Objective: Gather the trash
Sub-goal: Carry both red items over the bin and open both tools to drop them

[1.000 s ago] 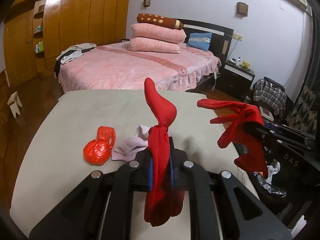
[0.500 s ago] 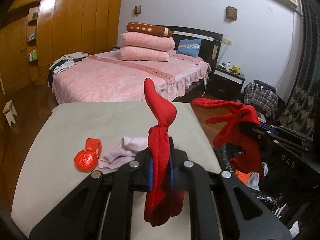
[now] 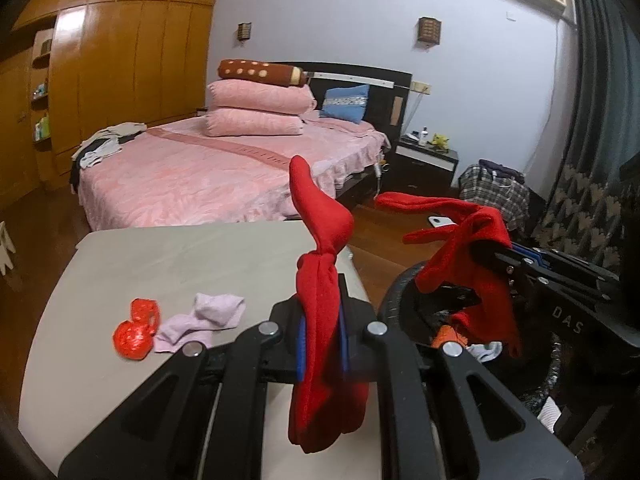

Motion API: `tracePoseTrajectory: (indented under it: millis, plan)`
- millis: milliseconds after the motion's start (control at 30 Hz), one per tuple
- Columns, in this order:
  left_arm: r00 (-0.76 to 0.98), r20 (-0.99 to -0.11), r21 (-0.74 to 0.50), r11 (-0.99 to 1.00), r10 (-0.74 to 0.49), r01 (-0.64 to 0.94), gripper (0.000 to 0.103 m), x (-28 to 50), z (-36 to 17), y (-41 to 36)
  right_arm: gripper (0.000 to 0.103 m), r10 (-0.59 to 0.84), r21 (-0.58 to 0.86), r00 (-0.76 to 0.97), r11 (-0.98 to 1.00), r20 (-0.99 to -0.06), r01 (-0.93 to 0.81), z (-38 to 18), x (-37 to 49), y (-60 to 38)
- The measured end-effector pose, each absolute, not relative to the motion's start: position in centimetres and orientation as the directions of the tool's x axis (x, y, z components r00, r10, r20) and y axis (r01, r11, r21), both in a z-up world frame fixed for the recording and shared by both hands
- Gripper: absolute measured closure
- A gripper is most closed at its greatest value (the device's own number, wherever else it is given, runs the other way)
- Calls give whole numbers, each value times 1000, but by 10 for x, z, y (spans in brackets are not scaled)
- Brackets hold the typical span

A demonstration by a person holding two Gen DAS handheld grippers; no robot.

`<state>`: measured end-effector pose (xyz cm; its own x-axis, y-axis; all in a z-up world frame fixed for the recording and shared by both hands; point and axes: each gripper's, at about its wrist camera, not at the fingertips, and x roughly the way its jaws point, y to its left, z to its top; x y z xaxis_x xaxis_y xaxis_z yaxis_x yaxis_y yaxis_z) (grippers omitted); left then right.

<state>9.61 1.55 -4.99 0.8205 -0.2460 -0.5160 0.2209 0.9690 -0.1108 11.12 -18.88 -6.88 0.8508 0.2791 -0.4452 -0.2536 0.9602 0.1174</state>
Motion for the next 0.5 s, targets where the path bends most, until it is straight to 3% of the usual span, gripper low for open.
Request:
tracePoseTrajectory:
  millis: [500]
  plan:
    - [799, -490, -107, 934, -348, 341, 92, 91, -39, -39, 91, 175, 98, 885, 984, -430, -147, -64, 97, -245]
